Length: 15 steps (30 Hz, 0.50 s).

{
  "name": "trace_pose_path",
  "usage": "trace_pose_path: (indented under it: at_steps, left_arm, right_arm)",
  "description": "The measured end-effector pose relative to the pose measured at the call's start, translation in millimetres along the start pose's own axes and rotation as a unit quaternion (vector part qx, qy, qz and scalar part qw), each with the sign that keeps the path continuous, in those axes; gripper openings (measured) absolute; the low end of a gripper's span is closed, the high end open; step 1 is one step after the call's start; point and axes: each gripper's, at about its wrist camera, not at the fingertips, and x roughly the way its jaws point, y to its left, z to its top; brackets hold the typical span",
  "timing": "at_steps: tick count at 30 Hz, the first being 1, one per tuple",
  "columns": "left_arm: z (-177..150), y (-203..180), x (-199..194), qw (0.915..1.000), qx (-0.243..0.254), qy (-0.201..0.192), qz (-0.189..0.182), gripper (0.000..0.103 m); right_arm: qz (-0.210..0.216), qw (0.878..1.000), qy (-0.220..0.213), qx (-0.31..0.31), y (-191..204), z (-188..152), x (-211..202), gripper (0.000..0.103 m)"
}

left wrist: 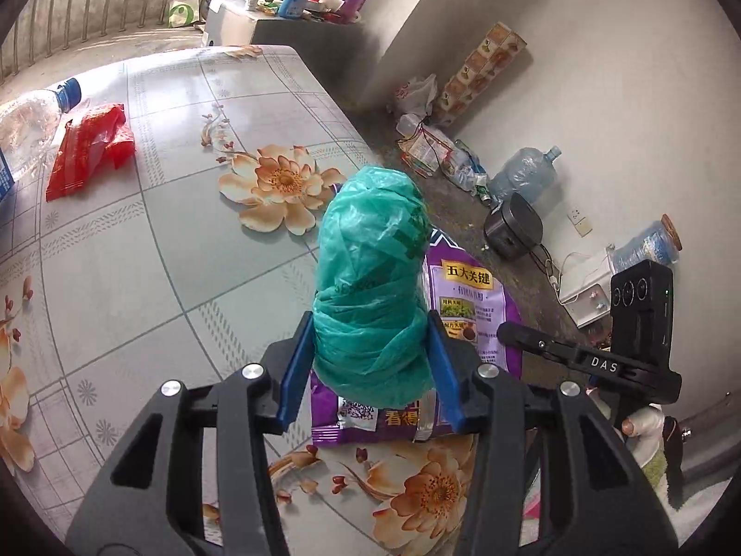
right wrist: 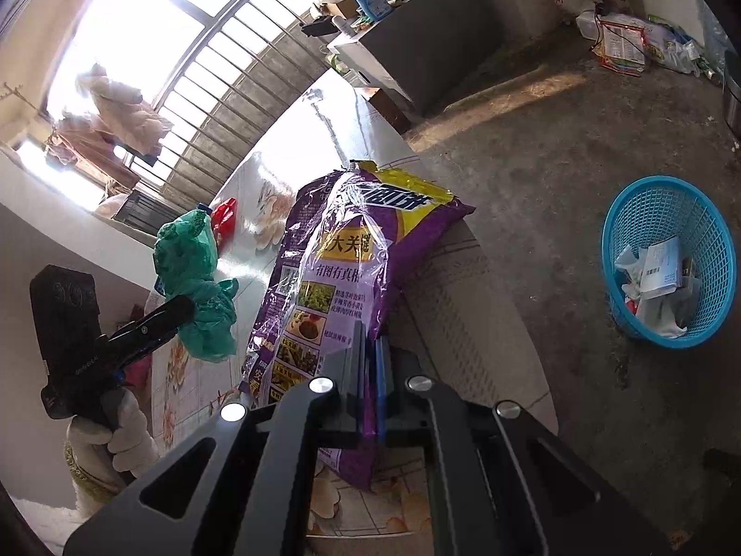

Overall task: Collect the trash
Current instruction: 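Grasp the green plastic bag with the left tool and lift, then carry green bag in left tool while right tool carries purple bag toward basket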

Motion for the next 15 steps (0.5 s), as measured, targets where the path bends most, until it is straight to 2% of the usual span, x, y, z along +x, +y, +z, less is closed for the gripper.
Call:
trace_pose_path:
  at_steps: [2, 4, 9, 14, 15]
  left_arm:
    - [-7.2, -4.1, 10.2, 0.9997, 0.006, 0.016, 0.015, 0.044]
    - [-11.2, -5.2, 17.5, 0.9996, 0.003, 0.022, 0.016, 0.044]
    - [-14.4, -11.4, 21.5, 0.9991, 0.020, 0.020, 0.033, 0.044]
    - [-15.9, -22.8, 24.6, 0.9985, 0.031, 0.016, 0.043, 0.044]
    - [-16.3, -24.0, 24.6, 0.9984, 0.033, 0.015, 0.045, 0.044]
  right_arm:
    - [0.015, 1.000, 0.002, 0.010, -2.3, 0.5, -0.5, 0.006]
    - [0.026, 0.999, 0.002, 0.020, -4.2, 0.8, -1.3, 0.007]
    - [0.040, 0.998, 0.003, 0.038, -8.7, 2.4, 1.5, 0.008]
    - [0.038, 0.997, 0.012, 0.060, -14.2, 2.0, 11.1, 0.026]
    - [0.038, 0.997, 0.014, 0.060, -13.8, 2.0, 13.0, 0.027]
